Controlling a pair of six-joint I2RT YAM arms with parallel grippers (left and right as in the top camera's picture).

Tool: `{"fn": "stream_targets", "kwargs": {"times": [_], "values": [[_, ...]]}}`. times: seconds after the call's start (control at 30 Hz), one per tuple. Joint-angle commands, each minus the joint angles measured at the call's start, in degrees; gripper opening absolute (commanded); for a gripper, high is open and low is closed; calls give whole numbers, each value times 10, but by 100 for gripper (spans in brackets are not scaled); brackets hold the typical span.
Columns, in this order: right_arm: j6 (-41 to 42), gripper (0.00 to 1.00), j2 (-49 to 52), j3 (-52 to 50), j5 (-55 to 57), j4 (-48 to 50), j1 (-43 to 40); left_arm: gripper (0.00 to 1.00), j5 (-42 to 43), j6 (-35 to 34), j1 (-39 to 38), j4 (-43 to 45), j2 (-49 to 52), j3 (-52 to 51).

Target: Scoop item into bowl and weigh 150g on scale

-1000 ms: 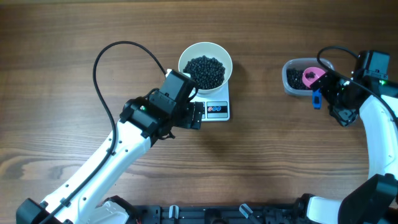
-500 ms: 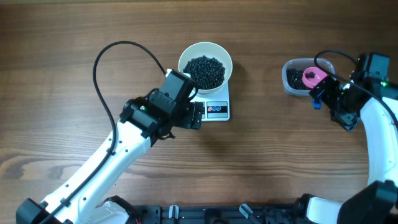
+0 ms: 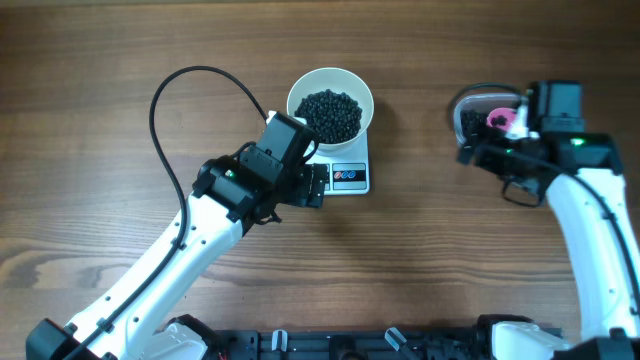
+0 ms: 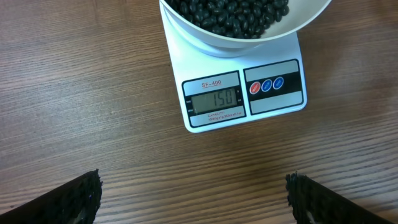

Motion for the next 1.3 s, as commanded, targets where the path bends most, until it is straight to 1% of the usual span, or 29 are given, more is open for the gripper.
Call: {"fn": "stream_targets", "kwargs": {"times": [0.0, 0.03, 0.07, 0.1, 0.27, 0.63, 1.17, 1.27], "values": [[-125, 100, -40, 9, 12, 10, 70, 100, 3, 5, 5, 2, 3, -3], [-152, 100, -49, 10, 31, 5, 83, 100, 3, 5, 5, 2, 3, -3], [-161, 100, -56, 10, 44, 2, 89, 100, 3, 5, 5, 2, 3, -3], [-158, 99, -64, 10, 56, 2, 90, 100, 3, 5, 5, 2, 3, -3], [-159, 100, -87, 10, 48, 3, 42, 100, 3, 5, 5, 2, 3, -3], [-159, 100, -90, 10, 48, 63, 41, 100, 3, 5, 5, 2, 3, -3], [-159, 100, -90, 10, 49, 51, 42, 100, 3, 5, 5, 2, 3, -3], [-158, 100, -90, 10, 41, 36, 42, 100, 3, 5, 5, 2, 3, -3]]}}
